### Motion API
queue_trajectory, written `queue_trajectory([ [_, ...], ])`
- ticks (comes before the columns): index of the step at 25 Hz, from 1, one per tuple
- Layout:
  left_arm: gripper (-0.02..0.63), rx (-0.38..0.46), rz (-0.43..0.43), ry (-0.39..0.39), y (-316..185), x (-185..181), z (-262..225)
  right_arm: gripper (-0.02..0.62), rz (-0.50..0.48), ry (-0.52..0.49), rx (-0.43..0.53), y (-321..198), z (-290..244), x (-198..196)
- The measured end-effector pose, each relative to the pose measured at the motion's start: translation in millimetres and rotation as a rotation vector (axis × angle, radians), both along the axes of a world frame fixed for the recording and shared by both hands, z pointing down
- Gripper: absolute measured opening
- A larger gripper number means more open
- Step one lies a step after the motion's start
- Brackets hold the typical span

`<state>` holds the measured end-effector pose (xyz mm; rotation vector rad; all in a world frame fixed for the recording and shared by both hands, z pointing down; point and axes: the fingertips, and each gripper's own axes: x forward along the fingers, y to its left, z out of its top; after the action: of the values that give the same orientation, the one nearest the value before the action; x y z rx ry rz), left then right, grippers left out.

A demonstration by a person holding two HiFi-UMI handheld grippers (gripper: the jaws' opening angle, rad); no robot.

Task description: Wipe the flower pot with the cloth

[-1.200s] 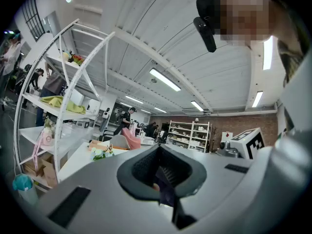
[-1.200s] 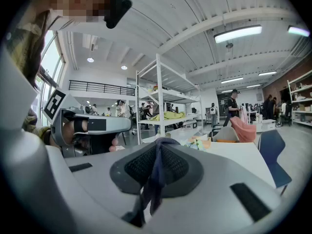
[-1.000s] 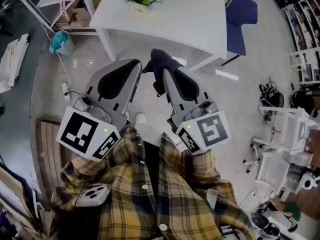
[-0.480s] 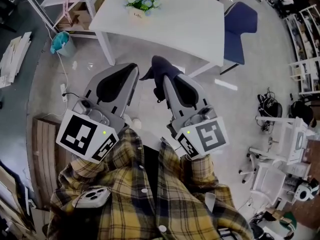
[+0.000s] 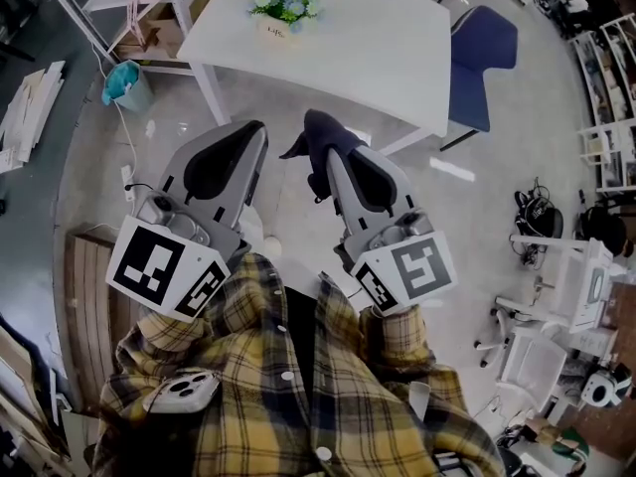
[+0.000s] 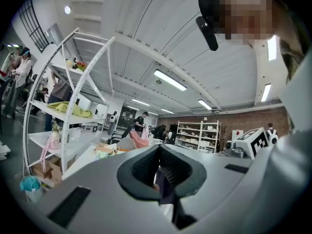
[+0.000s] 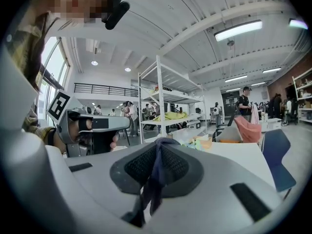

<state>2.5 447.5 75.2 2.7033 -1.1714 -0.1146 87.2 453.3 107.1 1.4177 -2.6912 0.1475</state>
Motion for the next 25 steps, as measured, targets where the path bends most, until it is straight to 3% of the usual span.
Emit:
queue_trajectory([
  [25,0.009,0.008,0.094,0.020,-190,-61,-4,0.021,0.118,0.039,-0.010,-174,-3,-53],
])
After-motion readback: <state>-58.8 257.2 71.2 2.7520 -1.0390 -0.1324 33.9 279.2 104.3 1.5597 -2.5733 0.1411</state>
